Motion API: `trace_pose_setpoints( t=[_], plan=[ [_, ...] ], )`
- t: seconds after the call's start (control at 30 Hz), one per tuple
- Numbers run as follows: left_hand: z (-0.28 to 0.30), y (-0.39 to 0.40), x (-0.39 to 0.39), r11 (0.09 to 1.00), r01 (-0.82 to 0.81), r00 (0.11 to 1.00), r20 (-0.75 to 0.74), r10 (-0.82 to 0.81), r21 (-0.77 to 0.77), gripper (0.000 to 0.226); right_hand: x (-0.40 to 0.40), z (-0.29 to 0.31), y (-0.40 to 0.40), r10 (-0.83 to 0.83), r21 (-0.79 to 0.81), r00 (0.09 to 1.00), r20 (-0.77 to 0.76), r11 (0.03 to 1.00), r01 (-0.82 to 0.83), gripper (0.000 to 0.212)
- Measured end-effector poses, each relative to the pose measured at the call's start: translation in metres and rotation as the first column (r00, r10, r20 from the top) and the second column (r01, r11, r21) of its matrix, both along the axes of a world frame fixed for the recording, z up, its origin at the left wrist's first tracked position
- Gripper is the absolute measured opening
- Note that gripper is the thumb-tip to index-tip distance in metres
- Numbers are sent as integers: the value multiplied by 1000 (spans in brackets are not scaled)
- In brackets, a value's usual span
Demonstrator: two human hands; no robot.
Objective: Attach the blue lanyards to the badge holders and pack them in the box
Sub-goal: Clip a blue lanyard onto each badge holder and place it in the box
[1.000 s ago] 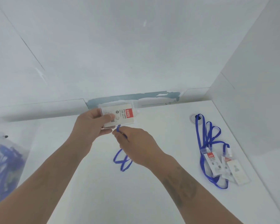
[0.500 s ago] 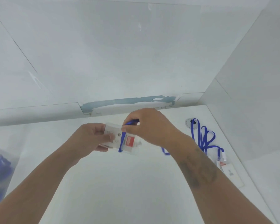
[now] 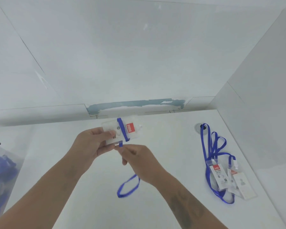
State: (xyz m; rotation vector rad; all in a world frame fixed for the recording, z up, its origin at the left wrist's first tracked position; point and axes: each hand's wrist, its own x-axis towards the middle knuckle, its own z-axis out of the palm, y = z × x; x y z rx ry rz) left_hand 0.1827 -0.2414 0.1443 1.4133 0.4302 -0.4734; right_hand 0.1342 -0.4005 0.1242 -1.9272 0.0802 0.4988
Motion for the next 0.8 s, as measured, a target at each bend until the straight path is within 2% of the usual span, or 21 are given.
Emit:
trace_pose_setpoints(
  t=[0.07, 0.13, 0.2, 0.27, 0.33, 0.47, 0.57, 0.67, 0.73, 0.8],
  plan=[
    [-4, 3, -1, 971, -4, 999, 50, -8, 239, 10, -5, 7, 1, 173, -243, 982, 72, 958, -151, 39],
    [-4, 6, -3, 925, 55, 989, 107, -102, 375, 4, -1, 22, -7, 319, -490, 938, 138, 845, -215, 35],
    [-3, 11, -7, 884, 147, 969, 113, -218, 444, 7, 10, 37, -16, 356, -555, 917, 180, 806, -204, 25],
    [-1, 13, -10, 847, 272, 937, 74, -341, 457, 9, 21, 49, -25, 335, -502, 915, 226, 845, -186, 16],
    [3, 14, -12, 813, 407, 889, 23, -457, 417, 9, 33, 56, -32, 287, -381, 928, 236, 906, -183, 8],
    [14, 21, -17, 828, 532, 841, -1, -541, 176, 10, 45, 56, -39, 117, -89, 982, 147, 991, -105, 2],
    [17, 28, -19, 913, 396, 917, 4, -398, -93, 21, 40, 36, -37, -64, 72, 995, 70, 996, 59, 12],
    [13, 28, -17, 969, 133, 990, -15, -139, -208, 19, 19, 17, -18, -67, -7, 997, 42, 998, 67, 26],
    [6, 28, -17, 990, -15, 999, -39, 10, -144, 18, -1, 12, 1, 16, -39, 996, 88, 999, -13, 31],
    [-2, 27, -18, 996, -81, 996, -17, 82, 45, 14, -15, 12, 12, 171, -231, 975, 140, 963, -136, 30]
  ],
)
